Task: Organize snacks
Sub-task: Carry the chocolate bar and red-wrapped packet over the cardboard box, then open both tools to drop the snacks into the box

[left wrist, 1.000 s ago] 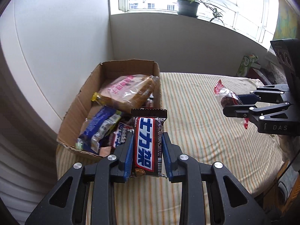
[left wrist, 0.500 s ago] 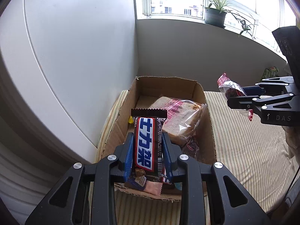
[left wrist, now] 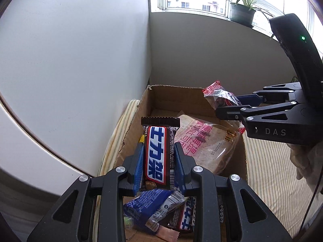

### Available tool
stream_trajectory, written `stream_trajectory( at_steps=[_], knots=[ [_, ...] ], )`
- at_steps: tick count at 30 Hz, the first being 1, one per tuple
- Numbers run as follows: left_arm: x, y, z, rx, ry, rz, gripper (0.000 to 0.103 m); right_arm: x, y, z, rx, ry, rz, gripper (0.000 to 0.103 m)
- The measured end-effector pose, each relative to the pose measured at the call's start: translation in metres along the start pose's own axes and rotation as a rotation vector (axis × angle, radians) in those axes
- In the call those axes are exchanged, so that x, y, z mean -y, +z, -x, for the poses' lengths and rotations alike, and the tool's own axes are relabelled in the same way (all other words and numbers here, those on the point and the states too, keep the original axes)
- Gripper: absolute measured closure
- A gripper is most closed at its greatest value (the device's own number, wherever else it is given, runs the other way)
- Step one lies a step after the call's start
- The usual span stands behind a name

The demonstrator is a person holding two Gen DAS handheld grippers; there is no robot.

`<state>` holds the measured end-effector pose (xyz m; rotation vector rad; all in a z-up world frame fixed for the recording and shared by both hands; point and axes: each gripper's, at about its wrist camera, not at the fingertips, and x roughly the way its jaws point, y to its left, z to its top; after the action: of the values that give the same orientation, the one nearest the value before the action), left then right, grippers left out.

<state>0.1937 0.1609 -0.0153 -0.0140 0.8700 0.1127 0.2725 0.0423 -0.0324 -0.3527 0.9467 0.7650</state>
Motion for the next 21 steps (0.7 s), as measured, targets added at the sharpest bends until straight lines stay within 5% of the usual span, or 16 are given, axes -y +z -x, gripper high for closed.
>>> stream_trajectory(
  at_steps=[13, 16, 21],
  knots=[
    [-0.005, 0.002, -0.013, -0.034, 0.029, -0.008, 0.075, 0.004, 0.005, -0.013, 0.004, 0.008, -0.020, 0.062],
    [-0.007, 0.003, -0.009, -0.026, 0.036, -0.004, 0.067, 0.004, 0.005, -0.010, 0.023, 0.003, -0.020, 0.035],
    [-0.006, 0.003, -0.006, -0.022, 0.040, -0.017, 0.047, 0.007, 0.006, -0.003, 0.040, -0.001, -0.027, 0.025]
  ],
)
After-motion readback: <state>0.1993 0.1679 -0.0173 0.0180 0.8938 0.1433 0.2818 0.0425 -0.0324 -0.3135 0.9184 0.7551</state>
